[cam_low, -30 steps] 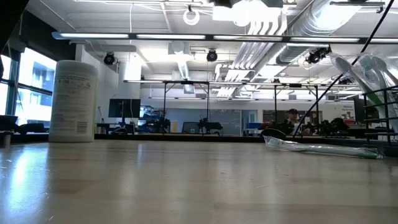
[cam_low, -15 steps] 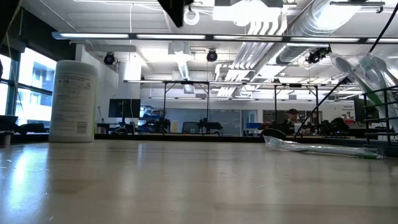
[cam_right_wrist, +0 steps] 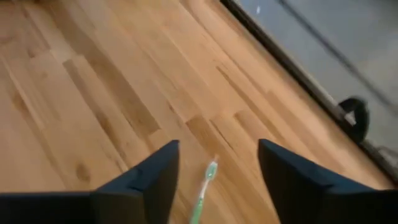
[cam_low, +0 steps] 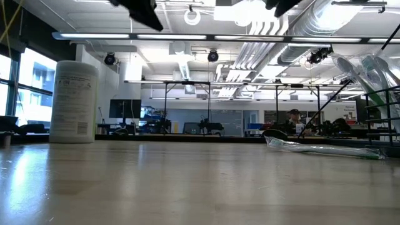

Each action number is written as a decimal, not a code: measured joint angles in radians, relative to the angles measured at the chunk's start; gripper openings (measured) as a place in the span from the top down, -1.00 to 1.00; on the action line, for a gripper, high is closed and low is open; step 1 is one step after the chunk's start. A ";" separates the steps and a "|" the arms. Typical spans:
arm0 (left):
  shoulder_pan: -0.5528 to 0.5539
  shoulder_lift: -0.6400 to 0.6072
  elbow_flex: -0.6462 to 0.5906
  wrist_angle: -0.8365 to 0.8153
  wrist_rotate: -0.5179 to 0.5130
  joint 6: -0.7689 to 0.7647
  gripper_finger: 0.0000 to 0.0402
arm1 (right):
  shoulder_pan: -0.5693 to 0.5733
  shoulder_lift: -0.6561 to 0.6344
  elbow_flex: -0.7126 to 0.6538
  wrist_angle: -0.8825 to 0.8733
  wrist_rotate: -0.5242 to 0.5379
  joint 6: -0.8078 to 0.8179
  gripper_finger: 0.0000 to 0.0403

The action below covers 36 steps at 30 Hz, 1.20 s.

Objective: Pick & Place toothbrushing station
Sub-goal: Put the green toothbrush into the black mesh organizer

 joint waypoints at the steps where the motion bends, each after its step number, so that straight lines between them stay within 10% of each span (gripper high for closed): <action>1: 0.000 -0.018 -0.046 0.045 0.000 0.009 -0.29 | -0.038 0.001 -0.006 0.021 -0.035 -0.013 -0.09; 15: 0.097 -0.053 -0.315 0.270 0.135 0.013 -0.29 | -0.390 0.127 -0.195 0.220 -0.418 -0.153 -0.28; 36: 0.124 -0.052 -0.375 0.366 0.214 0.013 -0.29 | -0.448 0.330 -0.515 0.464 -0.602 -0.115 -0.28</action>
